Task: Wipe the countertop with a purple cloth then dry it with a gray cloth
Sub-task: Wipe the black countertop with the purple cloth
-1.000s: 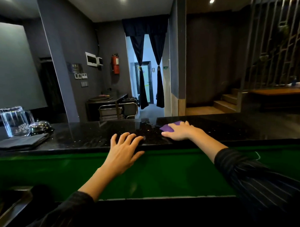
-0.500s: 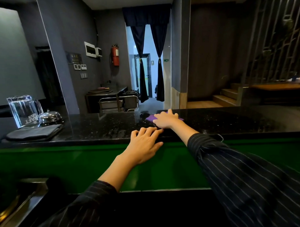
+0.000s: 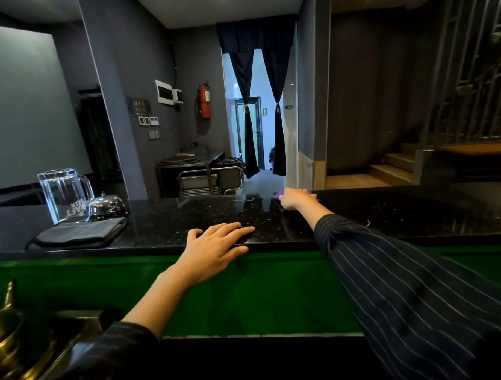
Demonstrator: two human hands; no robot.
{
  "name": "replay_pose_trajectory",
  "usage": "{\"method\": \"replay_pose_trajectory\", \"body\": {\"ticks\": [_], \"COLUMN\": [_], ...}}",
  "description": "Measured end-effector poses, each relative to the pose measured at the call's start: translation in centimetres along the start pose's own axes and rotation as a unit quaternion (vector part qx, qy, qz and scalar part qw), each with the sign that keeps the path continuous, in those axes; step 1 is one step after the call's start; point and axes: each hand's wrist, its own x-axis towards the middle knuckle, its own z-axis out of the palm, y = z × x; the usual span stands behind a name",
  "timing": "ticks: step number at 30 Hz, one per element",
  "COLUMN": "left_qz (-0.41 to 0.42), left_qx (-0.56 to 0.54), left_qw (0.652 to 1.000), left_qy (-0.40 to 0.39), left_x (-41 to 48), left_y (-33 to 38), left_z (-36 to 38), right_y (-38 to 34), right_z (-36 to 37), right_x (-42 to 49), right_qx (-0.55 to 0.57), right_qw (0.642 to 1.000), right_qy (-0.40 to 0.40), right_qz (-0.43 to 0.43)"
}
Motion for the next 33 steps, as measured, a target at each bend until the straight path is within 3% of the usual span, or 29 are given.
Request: {"method": "replay_pose_trajectory", "body": {"ticks": [5,8,13,16,24,29,33], "left_qz": [-0.005,0.001,0.000,-0.004,-0.002,-0.012,-0.053], "left_qx": [0.005,-0.020,-0.011,-0.004,0.016,-0.008,0.009], "left_qw": [1.000,0.998,0.997,0.999,1.000,1.000,0.998], "left_qy": [-0.021,-0.057,-0.077,-0.054,-0.026,0.026,0.030], "left_x": [0.0,0.0,-0.4,-0.5,-0.5,-1.5,-2.6], "left_y": [0.4,0.2,-2.4,-2.5,-2.5,-3.5,-5.3], "left_z": [-0.4,-1.4,-1.8,-1.1,-0.8,-1.0,-0.4], "right_y": [-2.4,-1.2,0.8,-0.9,-8.0,-6.5,-4.4], "right_z": [1.1,0.4,-0.4,-0.3,1.3,1.3,1.1], "right_x": [-0.7,-1.7,-0.8,-0.5,-0.8,-2.2,-0.8], "right_qx": [0.004,0.063,0.171,0.118,0.046,0.078,0.111], "right_qw": [0.991,0.979,0.973,0.983,0.962,0.947,0.959], "right_qy": [-0.020,-0.012,0.014,-0.004,-0.096,-0.073,-0.055], "right_qz": [-0.133,-0.192,-0.156,-0.142,-0.250,-0.302,-0.255]}}
